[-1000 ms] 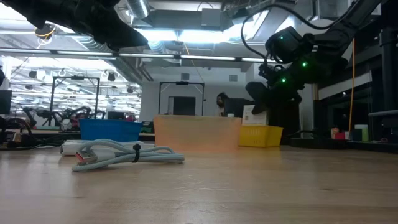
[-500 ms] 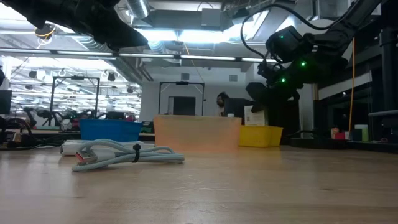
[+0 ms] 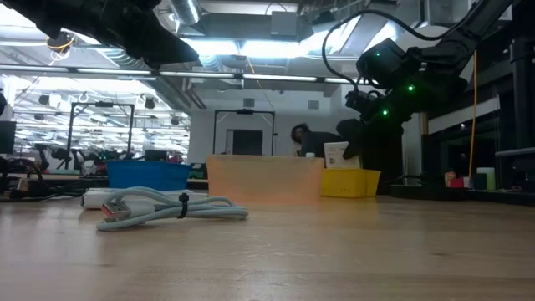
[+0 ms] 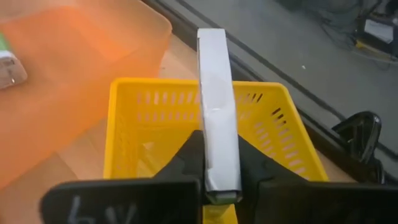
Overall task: Pick and place items into bin
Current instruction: Put the right card reader box into the yellow basket
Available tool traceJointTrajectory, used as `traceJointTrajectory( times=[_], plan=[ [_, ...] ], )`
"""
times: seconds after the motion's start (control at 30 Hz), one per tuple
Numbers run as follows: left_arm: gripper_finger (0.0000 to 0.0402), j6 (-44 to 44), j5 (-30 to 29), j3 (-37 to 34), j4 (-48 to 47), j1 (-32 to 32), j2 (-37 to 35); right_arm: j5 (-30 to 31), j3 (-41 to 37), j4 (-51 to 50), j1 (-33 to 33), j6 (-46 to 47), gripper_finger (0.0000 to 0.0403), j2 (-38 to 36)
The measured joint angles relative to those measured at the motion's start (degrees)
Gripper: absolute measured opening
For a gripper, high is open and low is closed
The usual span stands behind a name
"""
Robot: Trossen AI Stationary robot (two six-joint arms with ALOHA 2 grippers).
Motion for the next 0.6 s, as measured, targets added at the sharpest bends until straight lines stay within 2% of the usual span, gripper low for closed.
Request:
traceJointTrajectory(
  times=[0.13, 0.27, 0.6],
  plan=[
    [0.0072, 0.0, 0.0, 0.0, 0.0, 0.0, 0.0, 3.2, 0.0, 0.2, 0.0, -2.5, 0.0017, 0.0],
    [0.0072, 0.0, 0.0, 0.0, 0.0, 0.0, 0.0, 6.6, 0.0, 0.2, 0.0, -3.2, 0.0026, 0.0],
    [0.0072, 0.0, 0.0, 0.0, 0.0, 0.0, 0.0, 6.8, 0.0, -0.3, 0.0, -3.8, 0.0037, 0.0]
  ],
)
